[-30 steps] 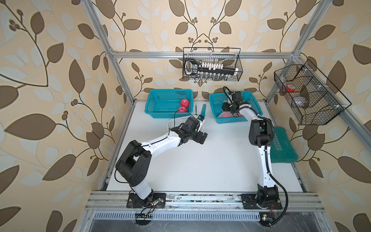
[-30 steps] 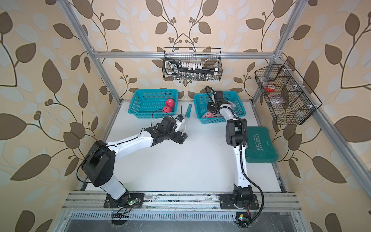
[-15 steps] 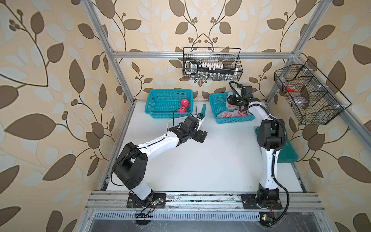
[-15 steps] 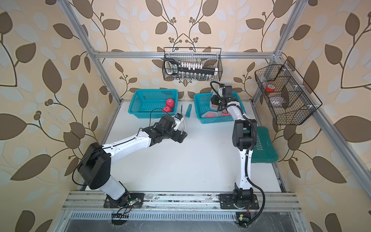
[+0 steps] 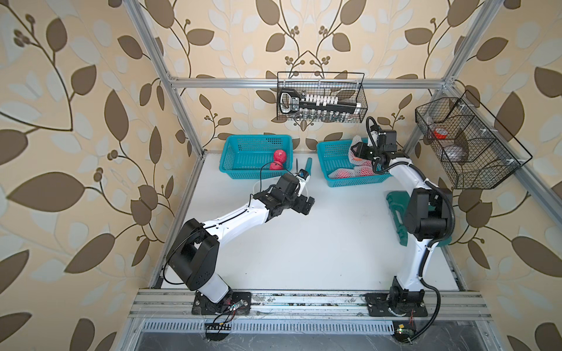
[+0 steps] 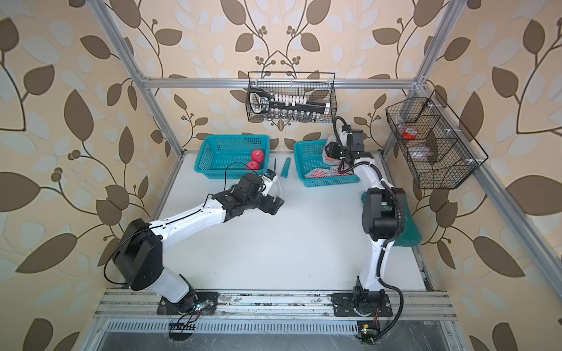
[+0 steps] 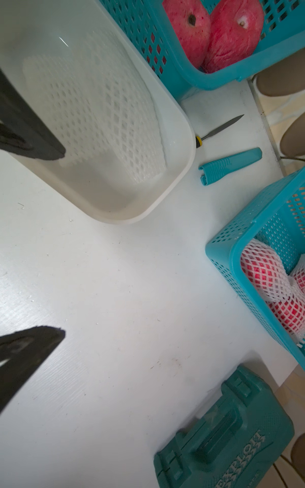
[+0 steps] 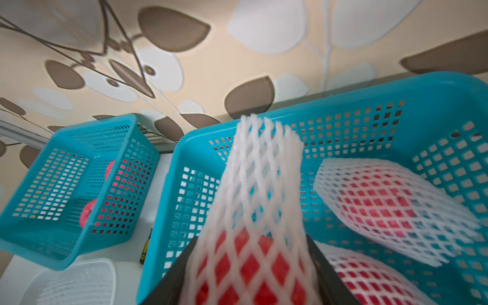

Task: Remove foam nets from apples
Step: Pick up the apple from the basket, then place the apple at the center of the board.

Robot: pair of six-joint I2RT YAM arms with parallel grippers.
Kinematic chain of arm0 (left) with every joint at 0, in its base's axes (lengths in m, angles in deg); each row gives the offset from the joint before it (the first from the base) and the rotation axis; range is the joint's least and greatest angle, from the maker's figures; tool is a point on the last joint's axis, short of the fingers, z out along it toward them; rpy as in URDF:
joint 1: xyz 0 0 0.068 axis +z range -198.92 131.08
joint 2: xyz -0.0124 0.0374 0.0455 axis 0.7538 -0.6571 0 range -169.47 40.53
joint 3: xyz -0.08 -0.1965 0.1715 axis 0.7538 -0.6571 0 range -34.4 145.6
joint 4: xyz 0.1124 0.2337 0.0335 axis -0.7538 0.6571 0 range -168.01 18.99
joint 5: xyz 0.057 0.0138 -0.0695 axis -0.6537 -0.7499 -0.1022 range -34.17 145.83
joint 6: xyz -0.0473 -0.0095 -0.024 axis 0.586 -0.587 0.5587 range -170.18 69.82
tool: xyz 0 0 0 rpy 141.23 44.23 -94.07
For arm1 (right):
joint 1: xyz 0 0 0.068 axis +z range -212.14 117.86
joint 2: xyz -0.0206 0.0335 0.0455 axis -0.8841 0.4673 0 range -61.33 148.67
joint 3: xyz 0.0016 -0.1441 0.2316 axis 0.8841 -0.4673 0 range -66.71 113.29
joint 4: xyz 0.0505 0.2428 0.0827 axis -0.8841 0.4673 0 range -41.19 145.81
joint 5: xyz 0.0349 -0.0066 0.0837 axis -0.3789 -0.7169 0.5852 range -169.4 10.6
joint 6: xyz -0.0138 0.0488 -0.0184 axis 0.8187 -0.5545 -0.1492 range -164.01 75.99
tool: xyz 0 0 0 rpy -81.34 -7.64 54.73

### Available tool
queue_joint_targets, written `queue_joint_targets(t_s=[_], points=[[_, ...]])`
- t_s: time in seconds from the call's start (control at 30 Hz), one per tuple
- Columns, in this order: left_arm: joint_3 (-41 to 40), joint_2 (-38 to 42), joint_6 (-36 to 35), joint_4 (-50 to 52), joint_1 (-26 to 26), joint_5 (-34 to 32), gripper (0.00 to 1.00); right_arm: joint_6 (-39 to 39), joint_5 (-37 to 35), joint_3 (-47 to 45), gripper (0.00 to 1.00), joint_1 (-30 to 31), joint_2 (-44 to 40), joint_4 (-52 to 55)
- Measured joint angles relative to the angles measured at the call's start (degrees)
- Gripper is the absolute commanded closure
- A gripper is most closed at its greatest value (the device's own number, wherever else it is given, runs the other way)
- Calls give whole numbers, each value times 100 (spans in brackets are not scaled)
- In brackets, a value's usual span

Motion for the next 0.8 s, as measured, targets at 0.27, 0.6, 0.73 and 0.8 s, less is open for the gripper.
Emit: queue_joint_targets(t_s=[0.27, 0.6, 0.73, 0.8], points=[[-385, 125, 7, -389, 0, 190, 1, -282, 127, -1926, 50, 9, -1521, -601], [-2017, 981, -2, -2218, -188, 592, 1, -579, 310, -4131, 52, 1207, -3167, -1547], [-2398, 988, -28, -2577, -186, 542, 1, -323, 221, -5254, 46, 2122, -3744, -2194], [-2483, 977, -76, -2638, -184, 496, 1, -133, 17, -5766, 46, 2544, -3895, -2573]])
